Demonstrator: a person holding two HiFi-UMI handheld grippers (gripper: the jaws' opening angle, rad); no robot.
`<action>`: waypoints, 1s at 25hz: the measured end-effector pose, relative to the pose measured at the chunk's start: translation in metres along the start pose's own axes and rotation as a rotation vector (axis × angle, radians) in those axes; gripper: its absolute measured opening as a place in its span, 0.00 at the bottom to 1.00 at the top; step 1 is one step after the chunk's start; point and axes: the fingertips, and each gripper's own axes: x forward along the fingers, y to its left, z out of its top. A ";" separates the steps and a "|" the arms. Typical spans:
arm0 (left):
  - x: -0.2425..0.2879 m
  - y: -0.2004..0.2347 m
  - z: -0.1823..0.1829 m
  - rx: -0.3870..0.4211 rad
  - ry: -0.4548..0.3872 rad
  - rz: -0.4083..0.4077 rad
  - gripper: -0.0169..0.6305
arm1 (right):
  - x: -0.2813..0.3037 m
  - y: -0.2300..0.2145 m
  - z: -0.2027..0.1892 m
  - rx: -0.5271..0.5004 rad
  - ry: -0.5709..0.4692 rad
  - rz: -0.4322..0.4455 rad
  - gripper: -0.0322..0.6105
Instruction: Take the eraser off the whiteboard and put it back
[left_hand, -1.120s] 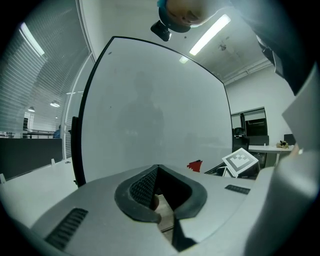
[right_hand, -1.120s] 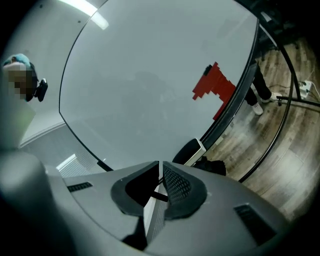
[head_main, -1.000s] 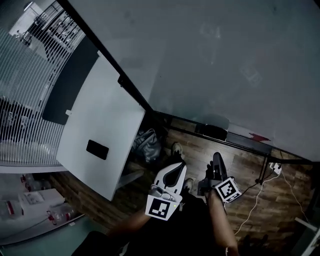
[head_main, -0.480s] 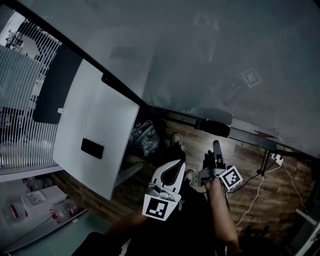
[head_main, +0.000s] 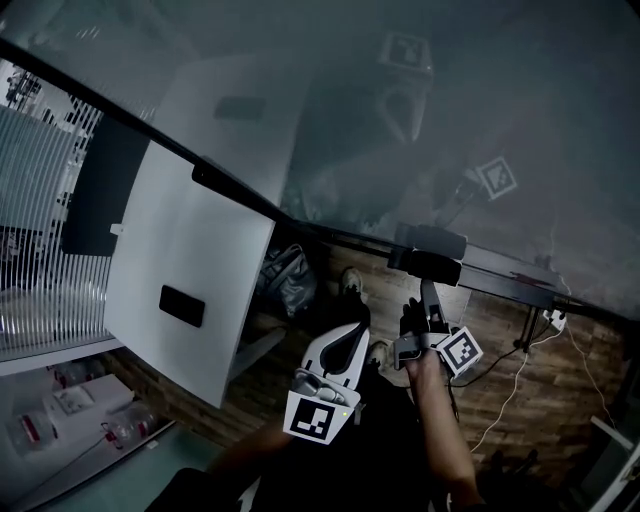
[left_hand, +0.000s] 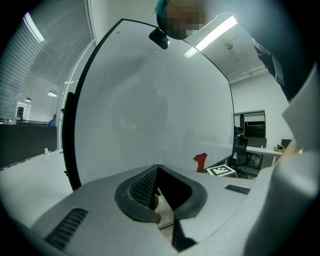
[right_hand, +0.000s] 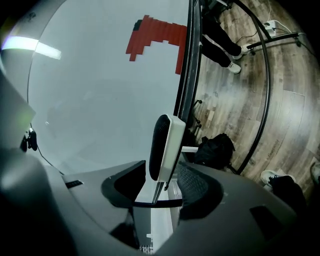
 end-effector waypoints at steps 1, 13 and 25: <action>0.001 0.002 0.000 -0.002 0.000 0.000 0.02 | 0.002 0.000 0.001 0.003 -0.004 -0.001 0.34; 0.008 0.009 -0.002 -0.012 0.004 -0.008 0.02 | 0.005 -0.002 0.004 0.050 -0.033 -0.033 0.30; 0.006 0.006 0.000 -0.008 -0.005 -0.009 0.02 | 0.003 0.003 0.002 0.035 -0.022 -0.031 0.26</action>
